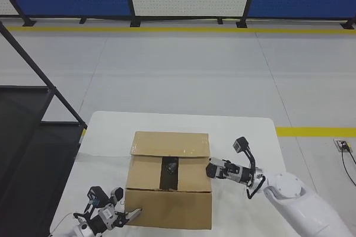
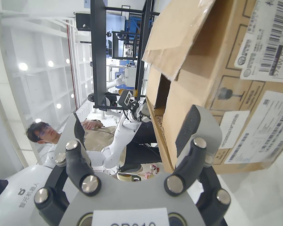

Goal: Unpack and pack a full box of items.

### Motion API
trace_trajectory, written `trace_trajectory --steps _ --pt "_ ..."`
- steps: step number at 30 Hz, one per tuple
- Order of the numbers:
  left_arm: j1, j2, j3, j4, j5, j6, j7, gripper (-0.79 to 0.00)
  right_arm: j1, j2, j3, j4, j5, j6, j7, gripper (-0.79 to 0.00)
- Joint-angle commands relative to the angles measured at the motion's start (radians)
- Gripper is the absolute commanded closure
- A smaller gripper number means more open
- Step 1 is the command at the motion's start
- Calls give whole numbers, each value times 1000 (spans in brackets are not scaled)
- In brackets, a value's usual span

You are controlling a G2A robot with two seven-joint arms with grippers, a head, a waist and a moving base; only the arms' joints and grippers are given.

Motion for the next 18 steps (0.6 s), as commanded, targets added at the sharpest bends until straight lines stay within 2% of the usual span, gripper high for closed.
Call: trace_trajectory --steps 1,14,18 --pt "0 1 2 1 1 1 3 -785 21 -19 -12 30 21 -5 0 -785" --pt "-3 9 19 11 -3 1 11 -785 137 -120 -42 123 3 -73 -123 -785" --pt "-3 11 20 14 -6 0 16 -785 172 -143 -35 136 -44 -59 -228 -785"
